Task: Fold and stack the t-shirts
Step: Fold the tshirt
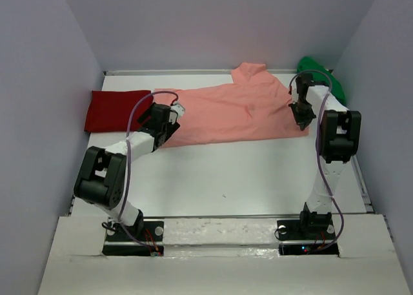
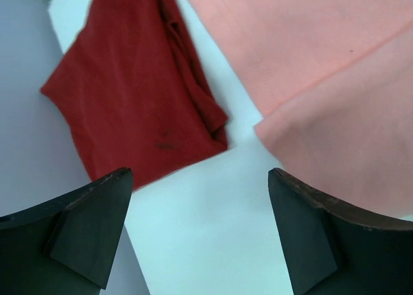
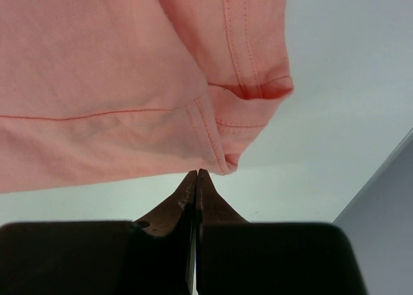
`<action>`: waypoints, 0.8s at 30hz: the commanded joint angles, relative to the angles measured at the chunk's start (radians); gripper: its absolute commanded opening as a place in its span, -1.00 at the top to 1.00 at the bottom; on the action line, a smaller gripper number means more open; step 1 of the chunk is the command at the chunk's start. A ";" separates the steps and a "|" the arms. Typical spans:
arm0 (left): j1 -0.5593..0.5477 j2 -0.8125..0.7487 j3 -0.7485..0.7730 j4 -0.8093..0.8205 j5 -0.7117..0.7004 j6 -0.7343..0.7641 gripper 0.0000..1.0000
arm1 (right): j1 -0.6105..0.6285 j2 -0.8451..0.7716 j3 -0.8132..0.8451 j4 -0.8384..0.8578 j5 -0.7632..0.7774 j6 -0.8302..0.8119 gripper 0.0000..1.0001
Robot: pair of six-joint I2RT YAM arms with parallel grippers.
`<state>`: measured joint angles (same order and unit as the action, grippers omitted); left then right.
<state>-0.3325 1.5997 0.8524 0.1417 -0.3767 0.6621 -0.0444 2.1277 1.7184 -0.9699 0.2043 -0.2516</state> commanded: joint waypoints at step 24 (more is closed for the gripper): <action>0.018 -0.067 0.037 -0.225 0.515 -0.076 1.00 | 0.006 -0.134 -0.108 0.076 -0.089 -0.008 1.00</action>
<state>-0.3183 1.5314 0.8791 -0.0834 0.0555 0.5991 -0.0444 2.0281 1.6211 -0.9451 0.1364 -0.2581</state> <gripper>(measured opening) 0.014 0.009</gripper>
